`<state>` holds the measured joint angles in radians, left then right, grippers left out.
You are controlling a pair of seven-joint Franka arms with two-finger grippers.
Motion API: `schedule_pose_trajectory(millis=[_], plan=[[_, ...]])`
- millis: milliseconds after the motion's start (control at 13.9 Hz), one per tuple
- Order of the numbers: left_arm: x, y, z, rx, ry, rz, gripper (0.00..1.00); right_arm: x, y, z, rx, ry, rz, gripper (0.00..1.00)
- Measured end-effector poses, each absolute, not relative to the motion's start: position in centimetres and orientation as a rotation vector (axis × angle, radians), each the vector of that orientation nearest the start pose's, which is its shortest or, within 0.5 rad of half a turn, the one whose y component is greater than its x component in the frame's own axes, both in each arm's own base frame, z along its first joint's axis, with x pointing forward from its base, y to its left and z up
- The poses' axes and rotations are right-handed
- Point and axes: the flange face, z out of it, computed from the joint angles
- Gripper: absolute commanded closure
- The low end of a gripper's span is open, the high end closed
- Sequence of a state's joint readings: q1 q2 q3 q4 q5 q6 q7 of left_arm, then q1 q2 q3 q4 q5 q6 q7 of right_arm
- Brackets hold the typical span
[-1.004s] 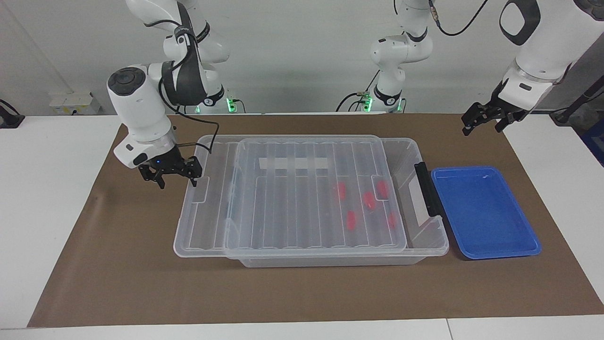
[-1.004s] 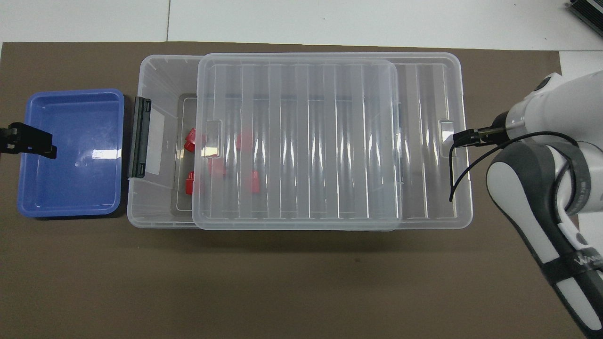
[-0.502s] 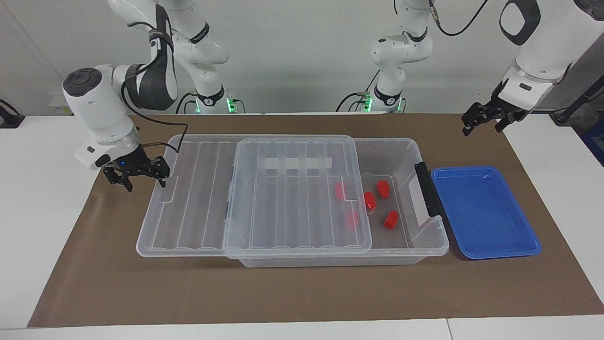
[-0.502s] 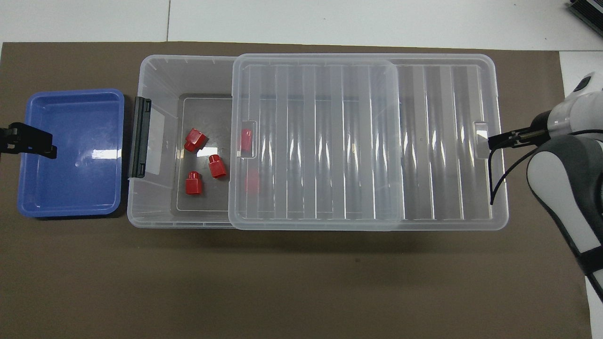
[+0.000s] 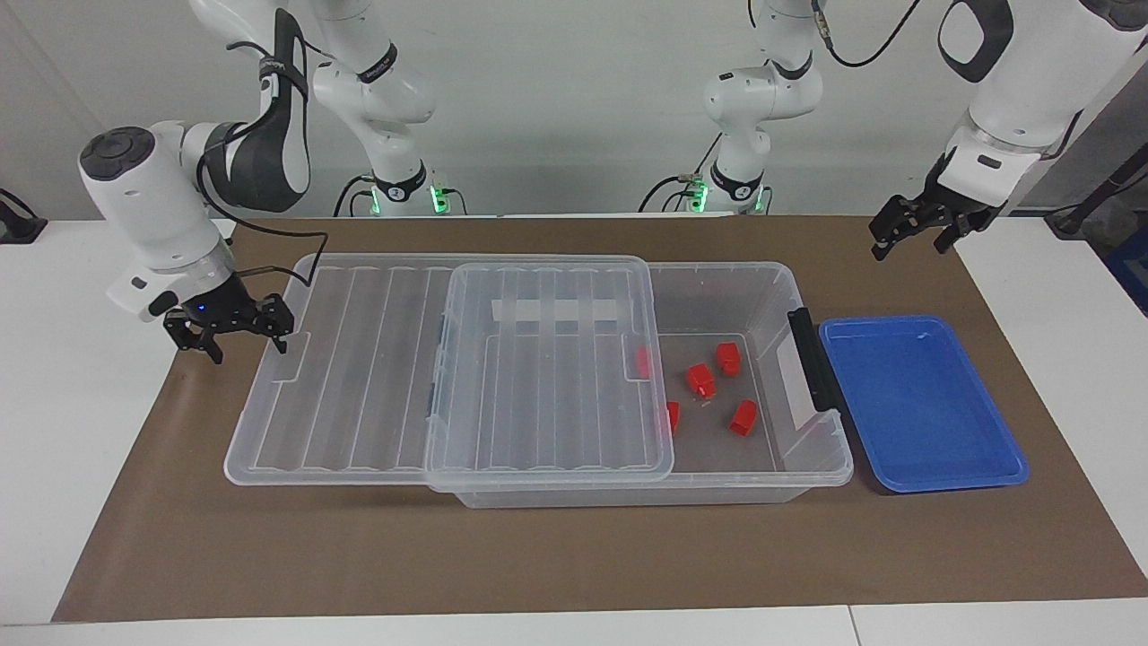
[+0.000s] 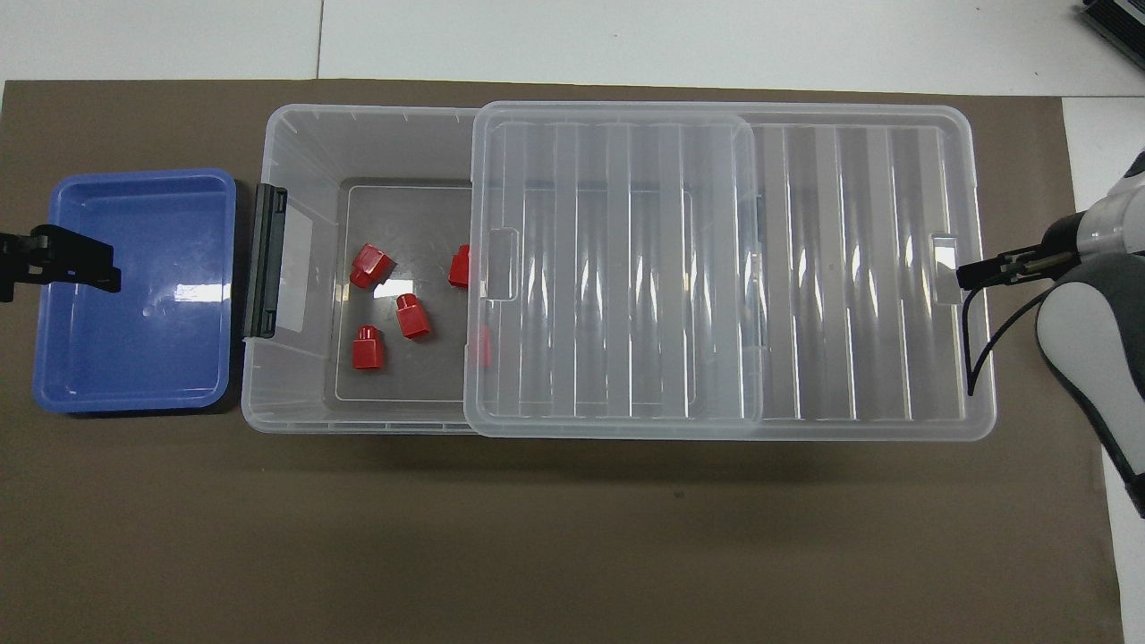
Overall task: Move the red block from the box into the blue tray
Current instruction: 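Slide the clear lid away from the left arm with the right gripper, then reach the left gripper into the box toward a red block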
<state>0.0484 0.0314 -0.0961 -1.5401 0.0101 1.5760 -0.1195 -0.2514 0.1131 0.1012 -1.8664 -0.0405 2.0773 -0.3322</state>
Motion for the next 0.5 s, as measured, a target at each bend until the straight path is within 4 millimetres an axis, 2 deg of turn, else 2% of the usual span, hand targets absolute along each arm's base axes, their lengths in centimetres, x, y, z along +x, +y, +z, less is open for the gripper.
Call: schedule_pose_trajectory(millis=[143, 359, 502], plan=[[56.5, -6.7, 62.4, -3.136, -0.179, -0.063, 0.0, 59.2, -10.1, 46.3, -3.172, -0.316, -0.144, 0.06], [56.1, -12.9, 61.9, -3.147, -0.266, -0.126, 0.0, 59.3, -9.9, 46.3, -3.171, -0.321, -0.145, 0.05], [55.8, -16.8, 59.8, -3.156, -0.303, -0.153, 0.0, 59.4, -9.4, 46.3, -3.169, -0.334, -0.147, 0.04]])
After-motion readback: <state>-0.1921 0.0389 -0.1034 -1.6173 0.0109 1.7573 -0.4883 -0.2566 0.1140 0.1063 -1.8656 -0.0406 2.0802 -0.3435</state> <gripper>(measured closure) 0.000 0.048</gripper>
